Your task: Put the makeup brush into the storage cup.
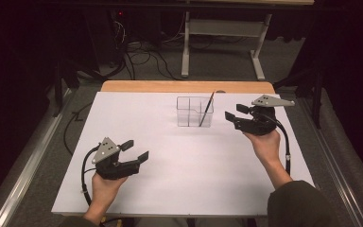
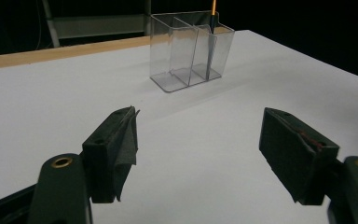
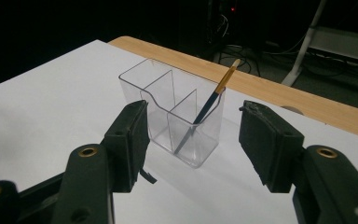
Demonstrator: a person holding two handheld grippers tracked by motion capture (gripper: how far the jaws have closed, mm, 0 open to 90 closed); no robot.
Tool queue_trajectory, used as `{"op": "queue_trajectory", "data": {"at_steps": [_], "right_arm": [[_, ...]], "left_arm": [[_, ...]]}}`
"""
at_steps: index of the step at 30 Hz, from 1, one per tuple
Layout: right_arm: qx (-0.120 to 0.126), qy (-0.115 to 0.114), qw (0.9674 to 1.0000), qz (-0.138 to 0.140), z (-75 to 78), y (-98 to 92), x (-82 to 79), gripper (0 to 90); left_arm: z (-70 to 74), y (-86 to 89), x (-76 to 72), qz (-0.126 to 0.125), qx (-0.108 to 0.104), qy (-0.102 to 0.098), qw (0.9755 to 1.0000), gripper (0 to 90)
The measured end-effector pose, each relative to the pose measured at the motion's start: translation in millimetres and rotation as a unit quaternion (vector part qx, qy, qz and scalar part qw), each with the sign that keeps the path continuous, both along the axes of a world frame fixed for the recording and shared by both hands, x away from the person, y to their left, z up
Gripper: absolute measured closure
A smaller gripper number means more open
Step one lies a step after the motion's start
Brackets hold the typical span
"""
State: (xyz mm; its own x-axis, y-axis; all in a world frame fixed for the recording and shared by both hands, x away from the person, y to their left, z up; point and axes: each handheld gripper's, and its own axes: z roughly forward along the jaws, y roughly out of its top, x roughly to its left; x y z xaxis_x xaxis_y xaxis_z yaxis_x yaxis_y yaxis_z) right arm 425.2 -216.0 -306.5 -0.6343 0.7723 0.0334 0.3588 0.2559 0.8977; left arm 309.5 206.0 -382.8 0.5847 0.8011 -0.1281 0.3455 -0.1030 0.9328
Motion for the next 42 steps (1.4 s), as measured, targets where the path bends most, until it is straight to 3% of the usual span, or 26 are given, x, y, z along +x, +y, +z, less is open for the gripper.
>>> {"op": "queue_trajectory", "data": {"at_steps": [42], "right_arm": [[0.039, -0.01, 0.9991, 0.01, -9.1, -31.3, -41.7, 42.7]], "left_arm": [[-0.3, -1.1, -0.4, -0.002, 0.004, 0.0, 1.0, 28.3]]}}
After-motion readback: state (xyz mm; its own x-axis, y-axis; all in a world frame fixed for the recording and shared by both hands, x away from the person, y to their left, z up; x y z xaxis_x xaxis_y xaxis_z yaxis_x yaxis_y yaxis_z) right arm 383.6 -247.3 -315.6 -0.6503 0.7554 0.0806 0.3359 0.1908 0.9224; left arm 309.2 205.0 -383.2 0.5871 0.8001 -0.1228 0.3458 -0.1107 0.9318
